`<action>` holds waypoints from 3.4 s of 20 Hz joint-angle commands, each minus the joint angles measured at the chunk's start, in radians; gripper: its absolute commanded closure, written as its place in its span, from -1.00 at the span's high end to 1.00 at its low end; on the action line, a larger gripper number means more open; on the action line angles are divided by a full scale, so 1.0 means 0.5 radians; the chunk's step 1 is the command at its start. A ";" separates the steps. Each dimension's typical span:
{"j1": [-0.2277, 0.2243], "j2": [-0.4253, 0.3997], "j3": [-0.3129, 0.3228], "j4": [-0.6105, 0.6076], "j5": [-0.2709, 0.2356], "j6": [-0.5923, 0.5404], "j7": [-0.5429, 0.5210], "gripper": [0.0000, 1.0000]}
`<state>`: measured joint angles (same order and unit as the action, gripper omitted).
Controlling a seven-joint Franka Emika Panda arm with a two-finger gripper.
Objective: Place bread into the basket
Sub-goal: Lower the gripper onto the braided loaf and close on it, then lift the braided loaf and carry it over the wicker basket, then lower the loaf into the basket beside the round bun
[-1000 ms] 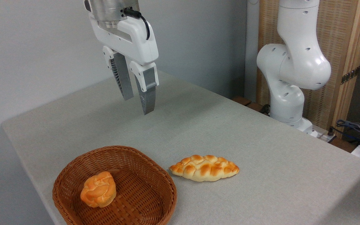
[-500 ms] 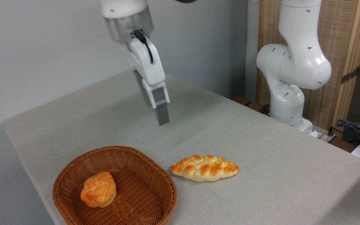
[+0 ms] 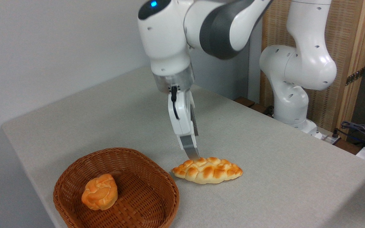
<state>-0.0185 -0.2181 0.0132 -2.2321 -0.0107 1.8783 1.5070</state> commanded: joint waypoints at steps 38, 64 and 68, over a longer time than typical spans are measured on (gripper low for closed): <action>-0.009 0.270 -0.011 0.565 -0.285 0.167 -0.550 -0.46; -0.021 0.439 -0.011 0.604 -0.374 0.910 -0.667 1.00; -0.021 0.439 -0.002 0.654 -0.396 0.855 -0.731 1.00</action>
<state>-0.0278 0.0087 0.0035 -1.9389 -0.1840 2.3529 1.1725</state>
